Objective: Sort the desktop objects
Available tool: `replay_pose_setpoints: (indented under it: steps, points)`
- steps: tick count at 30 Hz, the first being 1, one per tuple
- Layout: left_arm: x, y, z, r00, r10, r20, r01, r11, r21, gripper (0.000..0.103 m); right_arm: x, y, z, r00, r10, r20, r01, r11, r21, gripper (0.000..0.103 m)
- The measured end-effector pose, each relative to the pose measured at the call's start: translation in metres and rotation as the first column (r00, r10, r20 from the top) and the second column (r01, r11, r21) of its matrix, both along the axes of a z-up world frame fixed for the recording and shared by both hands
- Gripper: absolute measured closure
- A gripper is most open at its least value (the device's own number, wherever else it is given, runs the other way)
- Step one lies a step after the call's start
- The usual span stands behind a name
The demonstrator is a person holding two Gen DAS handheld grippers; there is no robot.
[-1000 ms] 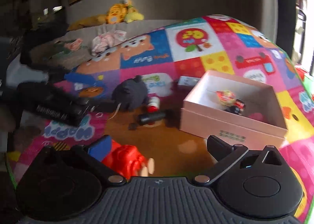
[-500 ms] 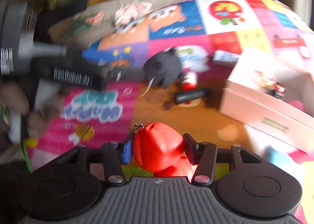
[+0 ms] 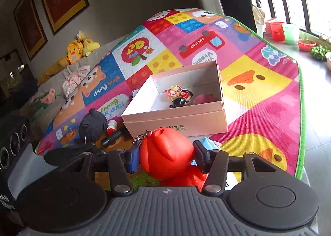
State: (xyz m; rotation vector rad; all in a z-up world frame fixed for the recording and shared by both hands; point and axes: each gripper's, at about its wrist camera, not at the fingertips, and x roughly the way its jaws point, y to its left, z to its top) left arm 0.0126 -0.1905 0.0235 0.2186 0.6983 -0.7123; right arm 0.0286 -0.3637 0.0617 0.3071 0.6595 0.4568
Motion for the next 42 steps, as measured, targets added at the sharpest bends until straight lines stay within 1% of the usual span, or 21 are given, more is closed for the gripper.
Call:
replay_pose_setpoints:
  steps: [3, 5, 7, 10, 11, 13, 15, 16, 17, 18, 20, 25, 30, 31, 32, 33, 34, 39, 40, 41, 42]
  points:
    - [0.001, 0.010, -0.008, 1.000, 0.012, -0.012, -0.012, 1.000, 0.029, 0.002, 0.005, -0.004, -0.001, 1.000, -0.006, -0.005, 0.006, 0.998, 0.058, 0.051]
    - [0.001, 0.022, -0.011, 0.999, 0.046, -0.017, -0.045, 0.998, 0.048, 0.002, 0.009, 0.005, 0.002, 0.999, 0.043, 0.001, -0.043, 0.995, 0.085, 0.051]
    - [-0.001, 0.034, -0.012, 0.997, 0.065, -0.034, -0.063, 0.997, 0.051, 0.002, 0.015, 0.021, 0.003, 0.995, 0.095, -0.018, -0.093, 0.991, 0.093, 0.051]
    - [-0.008, 0.049, -0.013, 0.995, 0.087, -0.040, -0.084, 0.995, 0.059, 0.002, 0.025, 0.055, -0.003, 0.991, 0.127, -0.030, -0.127, 0.992, -0.002, 0.051]
    - [-0.010, 0.053, -0.014, 0.994, 0.098, -0.040, -0.096, 0.993, 0.066, 0.002, 0.026, 0.065, -0.006, 0.992, 0.128, -0.019, -0.128, 0.990, -0.049, 0.049]
    - [-0.012, 0.061, -0.014, 0.992, 0.122, -0.038, -0.119, 0.990, 0.076, 0.002, 0.025, 0.076, -0.004, 0.993, 0.116, 0.017, -0.113, 0.986, -0.126, 0.039]
    - [-0.012, 0.066, -0.013, 0.991, 0.131, -0.036, -0.128, 0.989, 0.068, 0.002, 0.015, 0.073, 0.004, 0.989, 0.107, 0.104, -0.089, 0.982, -0.168, 0.026]
    - [-0.010, 0.067, -0.013, 0.990, 0.135, -0.034, -0.132, 0.989, 0.064, 0.002, 0.011, 0.069, 0.007, 0.985, 0.091, 0.150, -0.058, 0.977, -0.207, 0.016]
    - [-0.009, 0.067, -0.012, 0.990, 0.139, -0.031, -0.137, 0.989, 0.057, 0.002, 0.007, 0.065, 0.009, 0.979, 0.075, 0.190, -0.023, 0.965, -0.262, 0.014]
    - [-0.008, 0.067, -0.012, 0.989, 0.144, -0.028, -0.142, 0.989, 0.049, 0.002, 0.005, 0.062, 0.008, 0.977, 0.069, 0.201, -0.006, 0.954, -0.299, 0.013]
    - [-0.006, 0.067, -0.012, 0.988, 0.154, -0.026, -0.153, 0.988, 0.033, 0.002, 0.006, 0.042, 0.002, 0.986, 0.049, 0.161, 0.006, 0.945, -0.326, 0.010]
    - [-0.002, 0.061, -0.011, 0.988, 0.152, -0.020, -0.151, 0.988, 0.032, 0.002, 0.013, 0.014, -0.027, 0.999, -0.031, 0.038, 0.042, 0.946, -0.320, 0.010]
    - [0.002, 0.055, -0.009, 0.989, 0.150, 0.014, -0.150, 0.987, 0.047, 0.002, 0.032, 0.017, -0.047, 0.998, -0.026, -0.061, 0.013, 0.978, -0.208, 0.010]
    - [0.004, 0.056, -0.008, 0.988, 0.154, 0.024, -0.155, 0.987, 0.051, 0.002, 0.036, 0.022, -0.051, 0.996, -0.020, -0.086, 0.003, 0.981, -0.195, 0.017]
    - [0.004, 0.057, -0.006, 0.987, 0.158, 0.031, -0.160, 0.986, 0.052, 0.002, 0.034, 0.026, -0.050, 0.997, -0.028, -0.069, 0.013, 0.977, -0.213, 0.024]
    - [0.006, 0.058, -0.005, 0.986, 0.163, 0.037, -0.165, 0.985, 0.052, 0.002, 0.033, 0.029, -0.050, 0.997, -0.018, -0.069, 0.002, 0.972, -0.234, 0.032]
    - [0.009, 0.058, -0.003, 0.985, 0.170, 0.042, -0.172, 0.984, 0.049, 0.002, 0.031, 0.028, -0.049, 0.997, -0.014, -0.069, -0.003, 0.970, -0.244, 0.038]
    - [0.032, 0.034, -0.002, 0.983, 0.148, 0.110, -0.153, 0.988, 0.037, 0.002, 0.007, 0.005, -0.048, 0.994, -0.089, -0.060, 0.071, 0.963, -0.258, 0.038]
    - [0.037, 0.026, -0.004, 0.983, 0.136, 0.124, -0.143, 0.988, 0.050, 0.005, 0.001, 0.001, -0.048, 0.993, -0.105, -0.063, 0.086, 0.964, -0.253, 0.035]
    - [0.043, 0.017, -0.008, 0.982, 0.125, 0.139, -0.136, 0.988, 0.072, 0.016, -0.005, -0.004, -0.048, 0.991, -0.122, -0.060, 0.103, 0.962, -0.254, 0.029]
    - [0.049, 0.010, -0.012, 0.981, 0.125, 0.146, -0.139, 0.986, 0.095, 0.022, -0.009, -0.006, -0.048, 0.989, -0.136, -0.057, 0.117, 0.959, -0.259, 0.026]
